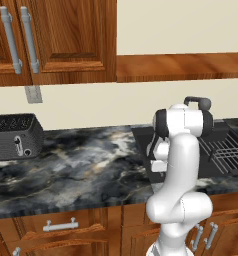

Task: Pick the strainer and mug and place them in the sink. Then turn on the water.

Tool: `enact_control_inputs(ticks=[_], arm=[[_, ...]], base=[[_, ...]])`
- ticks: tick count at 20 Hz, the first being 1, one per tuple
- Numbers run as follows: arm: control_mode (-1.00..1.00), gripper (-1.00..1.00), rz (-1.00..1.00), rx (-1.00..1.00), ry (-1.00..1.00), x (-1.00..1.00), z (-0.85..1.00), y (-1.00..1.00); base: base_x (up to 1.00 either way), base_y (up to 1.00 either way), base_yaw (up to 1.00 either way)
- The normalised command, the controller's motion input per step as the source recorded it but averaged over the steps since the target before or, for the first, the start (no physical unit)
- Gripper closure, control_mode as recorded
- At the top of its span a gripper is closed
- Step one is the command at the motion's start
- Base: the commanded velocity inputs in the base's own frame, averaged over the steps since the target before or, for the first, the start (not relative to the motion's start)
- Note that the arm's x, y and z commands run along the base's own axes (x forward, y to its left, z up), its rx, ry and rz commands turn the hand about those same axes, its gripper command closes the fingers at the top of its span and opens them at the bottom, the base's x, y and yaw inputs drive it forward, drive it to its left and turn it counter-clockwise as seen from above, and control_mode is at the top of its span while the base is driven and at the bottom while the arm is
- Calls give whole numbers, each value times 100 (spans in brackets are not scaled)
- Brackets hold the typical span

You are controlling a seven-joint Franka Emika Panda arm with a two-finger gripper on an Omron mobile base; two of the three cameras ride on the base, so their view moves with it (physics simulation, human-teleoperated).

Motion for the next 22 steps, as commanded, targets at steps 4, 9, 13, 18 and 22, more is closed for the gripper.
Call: enact_control_inputs(ticks=[4, 9, 13, 18, 22], arm=[[-100, 100, 0, 0, 5, 15, -20, -3], [-100, 100, 0, 0, 4, 12, -19, -5], [-100, 100, 0, 0, 5, 16, -16, -6], [-100, 100, 0, 0, 6, 16, -14, -1], [-100, 100, 0, 0, 5, 17, -22, 0]], base=[[0, 0, 0], [0, 0, 0], [0, 0, 0], [0, 0, 0], [0, 0, 0]])
